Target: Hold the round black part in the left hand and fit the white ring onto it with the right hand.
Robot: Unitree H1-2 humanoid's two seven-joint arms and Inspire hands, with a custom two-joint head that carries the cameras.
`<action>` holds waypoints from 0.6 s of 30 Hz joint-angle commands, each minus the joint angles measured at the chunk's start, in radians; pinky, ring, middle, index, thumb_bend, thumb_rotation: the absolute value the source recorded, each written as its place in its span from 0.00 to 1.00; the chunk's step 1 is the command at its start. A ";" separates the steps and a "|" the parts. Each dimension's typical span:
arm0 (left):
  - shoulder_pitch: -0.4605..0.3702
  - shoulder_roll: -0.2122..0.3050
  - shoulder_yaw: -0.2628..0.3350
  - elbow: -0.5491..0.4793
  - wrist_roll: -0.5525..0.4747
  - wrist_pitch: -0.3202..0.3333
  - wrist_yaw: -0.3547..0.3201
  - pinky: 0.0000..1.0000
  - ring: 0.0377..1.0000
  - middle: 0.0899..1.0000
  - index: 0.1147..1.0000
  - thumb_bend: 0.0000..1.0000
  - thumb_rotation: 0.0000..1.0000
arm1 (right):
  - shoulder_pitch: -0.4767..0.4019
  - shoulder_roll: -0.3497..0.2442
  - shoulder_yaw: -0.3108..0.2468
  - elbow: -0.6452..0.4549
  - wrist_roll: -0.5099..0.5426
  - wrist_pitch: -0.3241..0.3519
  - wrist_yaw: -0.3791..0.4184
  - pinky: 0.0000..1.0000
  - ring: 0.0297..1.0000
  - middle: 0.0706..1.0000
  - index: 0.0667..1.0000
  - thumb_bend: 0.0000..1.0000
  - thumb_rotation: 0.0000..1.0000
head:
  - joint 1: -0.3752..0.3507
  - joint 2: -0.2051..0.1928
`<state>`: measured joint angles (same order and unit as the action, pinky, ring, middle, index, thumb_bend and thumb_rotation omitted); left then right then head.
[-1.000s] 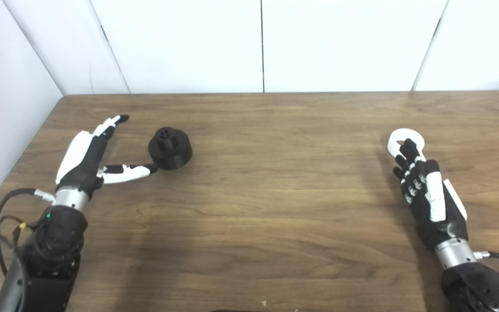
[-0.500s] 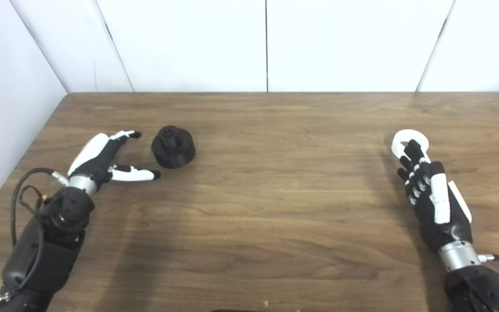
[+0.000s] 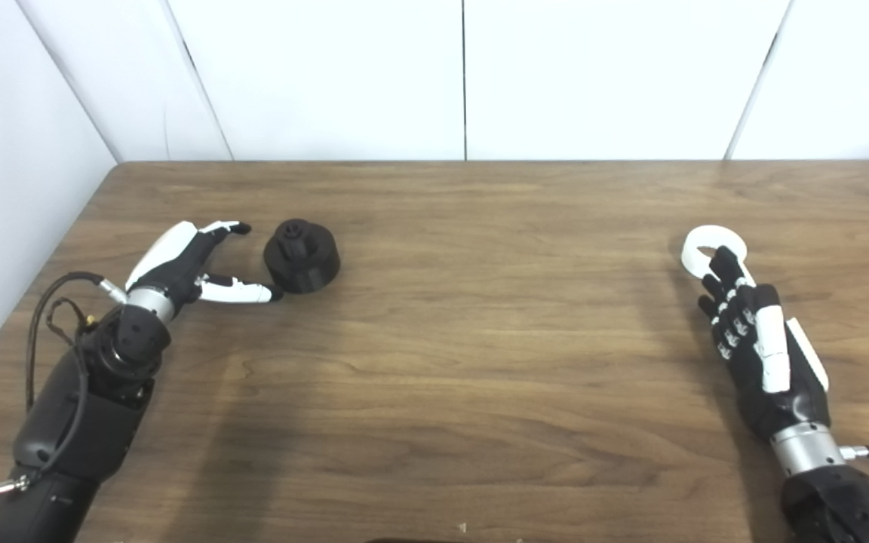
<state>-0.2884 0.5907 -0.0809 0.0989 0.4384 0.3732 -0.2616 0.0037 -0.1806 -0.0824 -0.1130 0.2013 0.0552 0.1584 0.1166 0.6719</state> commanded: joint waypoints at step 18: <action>-0.101 -0.004 -0.034 -0.013 0.016 -0.022 0.014 0.96 1.00 0.98 0.87 0.95 0.36 | -0.006 0.002 -0.016 -0.014 -0.003 -0.054 -0.002 1.00 1.00 1.00 0.98 0.67 1.00 | -0.014 0.000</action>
<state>-0.3321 0.5667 -0.1183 0.0955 0.4404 0.3787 -0.2615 0.0049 -0.1798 -0.0885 -0.1125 0.1899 0.0467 0.1579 0.1028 0.6703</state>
